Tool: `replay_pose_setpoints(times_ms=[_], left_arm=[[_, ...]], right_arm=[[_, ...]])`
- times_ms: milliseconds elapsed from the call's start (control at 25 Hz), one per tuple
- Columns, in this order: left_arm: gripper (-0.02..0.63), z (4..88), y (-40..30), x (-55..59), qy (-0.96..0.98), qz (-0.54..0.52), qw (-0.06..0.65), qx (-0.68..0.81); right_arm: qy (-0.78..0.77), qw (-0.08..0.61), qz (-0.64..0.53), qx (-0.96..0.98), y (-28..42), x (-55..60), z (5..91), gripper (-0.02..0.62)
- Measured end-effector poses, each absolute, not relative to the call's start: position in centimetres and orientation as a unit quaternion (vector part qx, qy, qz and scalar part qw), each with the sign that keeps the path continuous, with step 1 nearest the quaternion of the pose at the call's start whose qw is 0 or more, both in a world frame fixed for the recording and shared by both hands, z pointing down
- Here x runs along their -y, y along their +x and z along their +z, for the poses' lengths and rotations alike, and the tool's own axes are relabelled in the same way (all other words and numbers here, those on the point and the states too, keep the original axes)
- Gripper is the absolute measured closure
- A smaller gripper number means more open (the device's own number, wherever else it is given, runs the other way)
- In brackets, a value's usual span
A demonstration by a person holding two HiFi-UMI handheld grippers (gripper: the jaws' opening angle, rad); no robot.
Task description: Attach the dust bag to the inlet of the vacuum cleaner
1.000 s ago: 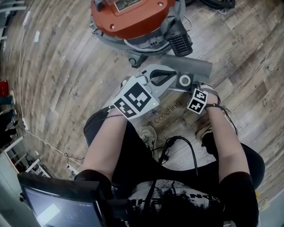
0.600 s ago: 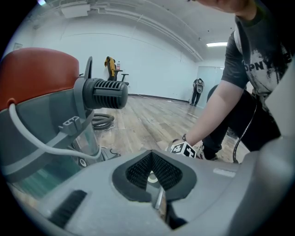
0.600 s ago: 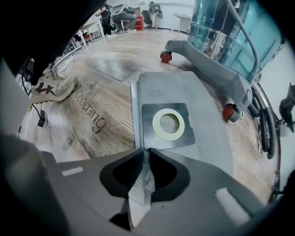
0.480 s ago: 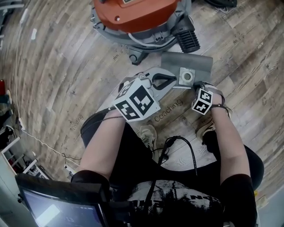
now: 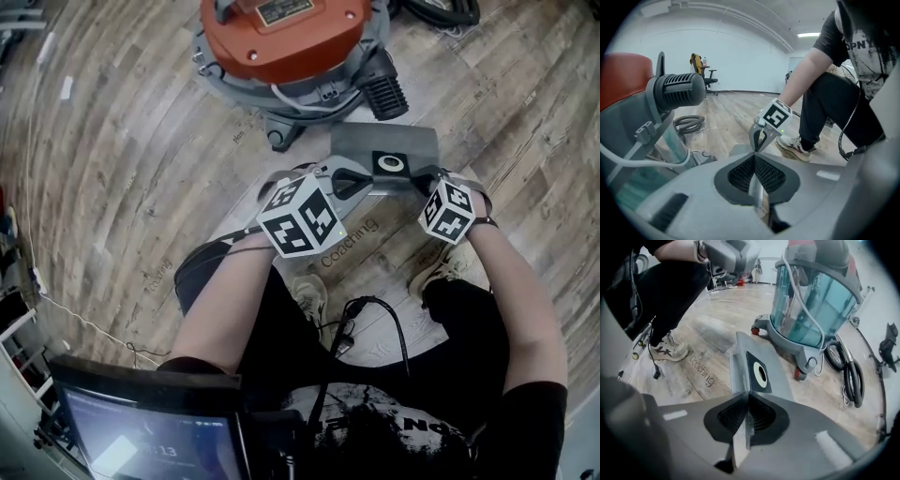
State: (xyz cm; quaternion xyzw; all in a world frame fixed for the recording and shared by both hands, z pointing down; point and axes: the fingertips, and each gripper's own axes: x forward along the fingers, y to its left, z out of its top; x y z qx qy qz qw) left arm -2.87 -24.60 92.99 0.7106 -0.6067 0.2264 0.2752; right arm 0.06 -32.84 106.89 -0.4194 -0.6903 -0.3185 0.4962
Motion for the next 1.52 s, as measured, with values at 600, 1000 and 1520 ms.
replay_pose_setpoints(times_ms=[600,1000,1520], left_arm=[[0.437,92.3,-3.1,25.5,0.706,0.279,0.229,0.609],[0.578,90.7,-3.8,26.0,0.701,0.292,0.198,0.619],[0.580,86.2,-4.7,26.7,0.697,0.275,0.159,0.643]], right_arm=[[-0.486,0.458,-0.307,0.678,-1.9,32.1,91.9,0.588],[-0.498,0.442,-0.312,0.678,-2.7,30.7,87.2,0.584],[-0.458,0.424,-0.401,0.670,-4.1,30.0,85.9,0.448]])
